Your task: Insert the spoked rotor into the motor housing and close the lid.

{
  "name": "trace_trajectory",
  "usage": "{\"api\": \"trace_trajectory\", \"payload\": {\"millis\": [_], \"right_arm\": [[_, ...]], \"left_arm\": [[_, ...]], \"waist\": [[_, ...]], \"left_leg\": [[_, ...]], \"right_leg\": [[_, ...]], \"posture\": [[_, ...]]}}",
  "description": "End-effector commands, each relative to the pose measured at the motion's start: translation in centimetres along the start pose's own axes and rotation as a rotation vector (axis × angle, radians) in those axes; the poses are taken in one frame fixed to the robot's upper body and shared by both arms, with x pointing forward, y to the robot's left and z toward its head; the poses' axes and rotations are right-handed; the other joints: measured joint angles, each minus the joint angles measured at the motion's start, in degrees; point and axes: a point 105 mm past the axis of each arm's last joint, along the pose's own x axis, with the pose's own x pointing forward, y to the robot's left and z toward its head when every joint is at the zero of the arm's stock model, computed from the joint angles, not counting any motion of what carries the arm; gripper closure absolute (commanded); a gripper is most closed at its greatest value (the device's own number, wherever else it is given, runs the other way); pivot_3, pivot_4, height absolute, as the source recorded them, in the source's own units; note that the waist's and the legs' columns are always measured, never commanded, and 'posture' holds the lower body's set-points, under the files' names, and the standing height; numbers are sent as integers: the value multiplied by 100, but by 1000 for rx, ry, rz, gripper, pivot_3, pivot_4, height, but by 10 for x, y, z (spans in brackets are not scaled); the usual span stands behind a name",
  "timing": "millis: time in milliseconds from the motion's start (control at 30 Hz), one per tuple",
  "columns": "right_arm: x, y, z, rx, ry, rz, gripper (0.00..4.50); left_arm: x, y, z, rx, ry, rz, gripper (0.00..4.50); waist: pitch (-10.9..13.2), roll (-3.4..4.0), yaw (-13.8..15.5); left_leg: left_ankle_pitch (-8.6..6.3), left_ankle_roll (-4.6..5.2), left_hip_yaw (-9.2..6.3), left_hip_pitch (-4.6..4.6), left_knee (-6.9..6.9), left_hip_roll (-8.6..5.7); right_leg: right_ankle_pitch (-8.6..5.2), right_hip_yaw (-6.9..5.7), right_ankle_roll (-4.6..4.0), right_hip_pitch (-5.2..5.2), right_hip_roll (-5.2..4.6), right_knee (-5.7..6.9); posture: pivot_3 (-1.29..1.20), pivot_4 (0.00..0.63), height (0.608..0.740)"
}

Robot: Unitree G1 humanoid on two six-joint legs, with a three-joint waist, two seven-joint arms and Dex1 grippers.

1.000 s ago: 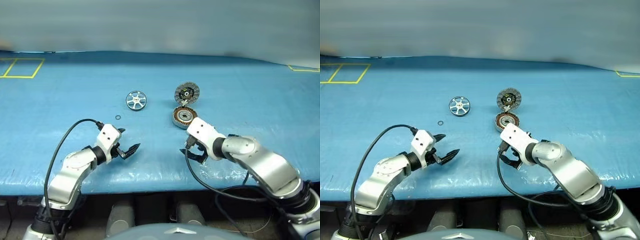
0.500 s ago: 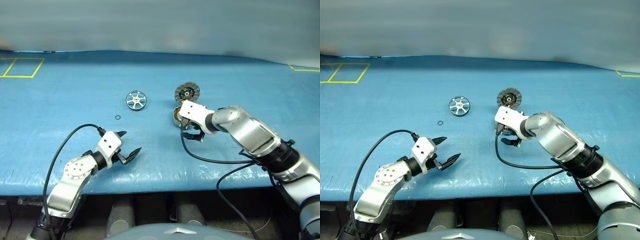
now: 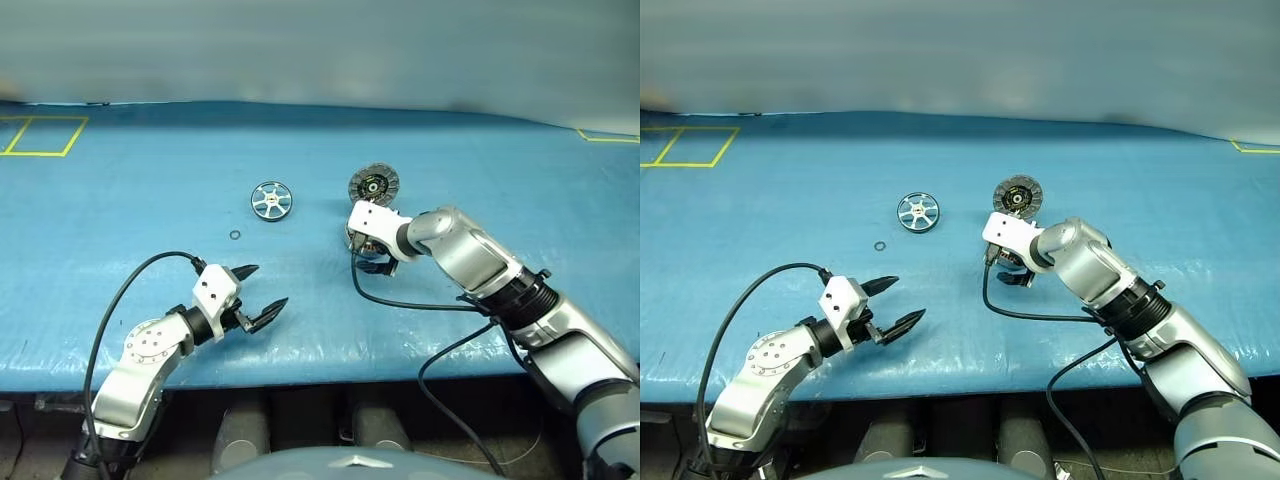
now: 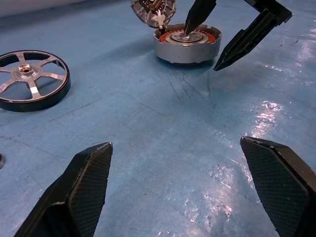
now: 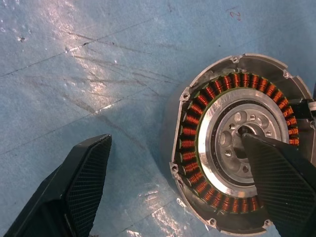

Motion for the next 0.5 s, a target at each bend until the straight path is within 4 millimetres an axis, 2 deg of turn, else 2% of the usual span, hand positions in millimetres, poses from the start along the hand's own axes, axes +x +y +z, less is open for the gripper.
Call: {"api": "trace_trajectory", "payload": {"millis": [33,100,200,367,500], "right_arm": [[0,-9,5,-17,-11,-26,26],[3,-11,4,-8,-4,-21,26],[7,-10,1,-7,14,-9,627],[15,-1,2,19,14,28,2255],[20,21,16,74,-41,87,2344]], "left_arm": [[-2,3,8,14,-31,8,0],[-1,3,9,7,-43,16,0],[0,3,9,3,-47,20,0],[1,3,8,3,-45,23,0],[1,5,7,5,-43,44,0]], "waist": [[0,1,-1],[0,1,-1],[0,1,-2],[-5,-4,-1],[-7,-7,-36]], "left_leg": [[0,0,1,0,0,0],[0,0,3,2,0,0],[0,0,4,4,1,0],[0,0,4,8,0,0],[0,-1,7,24,0,9]], "right_leg": [[0,0,0,0,0,0],[0,0,0,1,0,2],[1,0,-1,2,0,3],[1,0,-1,8,1,3],[0,3,0,12,1,9]], "posture": [[0,150,740],[0,150,740],[0,150,740],[0,150,740],[0,150,740]]}}
